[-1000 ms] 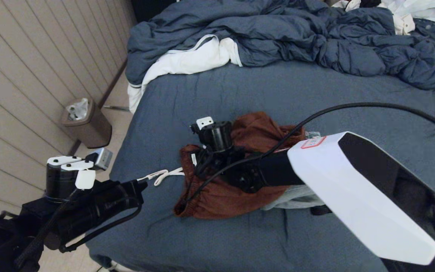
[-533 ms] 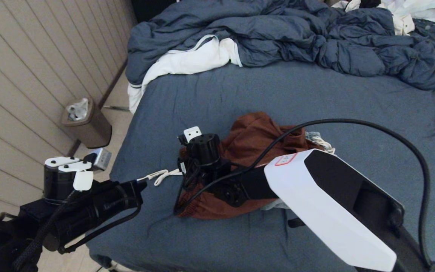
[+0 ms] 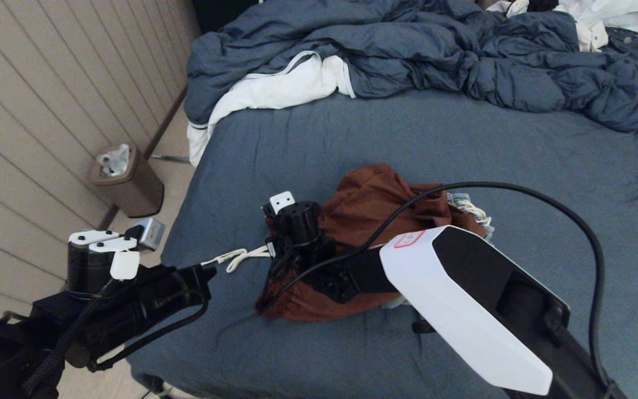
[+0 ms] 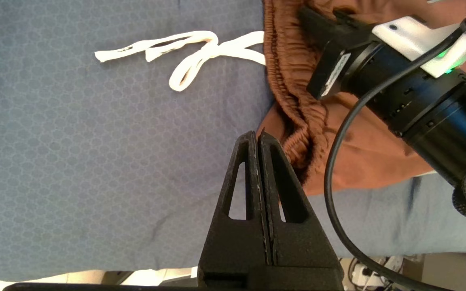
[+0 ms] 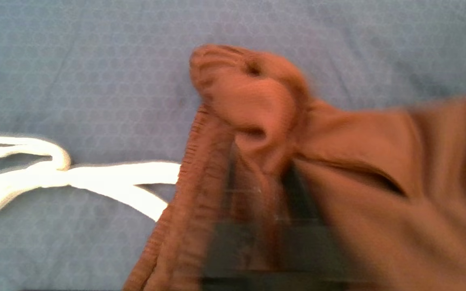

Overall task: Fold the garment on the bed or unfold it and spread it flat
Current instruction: Unford the brown shorts

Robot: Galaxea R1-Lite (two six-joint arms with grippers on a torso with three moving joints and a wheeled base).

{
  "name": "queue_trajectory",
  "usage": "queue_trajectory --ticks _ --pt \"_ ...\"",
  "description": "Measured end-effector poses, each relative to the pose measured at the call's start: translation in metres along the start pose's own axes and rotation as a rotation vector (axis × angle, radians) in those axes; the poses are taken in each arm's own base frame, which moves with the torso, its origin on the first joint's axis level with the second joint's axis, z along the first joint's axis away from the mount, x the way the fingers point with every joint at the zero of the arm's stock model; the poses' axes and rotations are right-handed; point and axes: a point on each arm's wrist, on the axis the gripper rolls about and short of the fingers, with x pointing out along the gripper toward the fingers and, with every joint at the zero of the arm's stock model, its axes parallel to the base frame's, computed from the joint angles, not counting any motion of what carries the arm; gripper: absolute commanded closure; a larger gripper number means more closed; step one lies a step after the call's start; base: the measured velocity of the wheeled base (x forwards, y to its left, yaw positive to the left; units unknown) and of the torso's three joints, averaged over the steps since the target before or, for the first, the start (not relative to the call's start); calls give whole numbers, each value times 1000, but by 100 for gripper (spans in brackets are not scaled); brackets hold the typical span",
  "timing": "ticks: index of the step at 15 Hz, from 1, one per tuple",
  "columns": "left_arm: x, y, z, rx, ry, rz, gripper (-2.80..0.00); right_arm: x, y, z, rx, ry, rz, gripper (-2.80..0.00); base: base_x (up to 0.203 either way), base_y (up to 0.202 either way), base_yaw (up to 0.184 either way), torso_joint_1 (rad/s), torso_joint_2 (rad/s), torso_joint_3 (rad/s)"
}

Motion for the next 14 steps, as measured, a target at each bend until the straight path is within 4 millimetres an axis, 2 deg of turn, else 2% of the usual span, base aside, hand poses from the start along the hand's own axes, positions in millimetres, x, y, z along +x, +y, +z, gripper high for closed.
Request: queue_trajectory --ticks 3,6,10,14 --pt "1 0 0 -1 1 2 0 -3 -3 13 15 -30 -39 0 0 0 0 0 0 0" --pt "1 0 0 -1 0 3 0 -14 -10 39 42 -83 -79 0 0 0 0 0 0 0" --pt "2 0 0 -2 3 0 0 -45 -27 92 58 -168 -90 0 0 0 0 0 0 0" --pt "0 0 -1 -1 3 0 0 -89 -47 147 61 -268 -135 0 0 0 0 0 0 0"
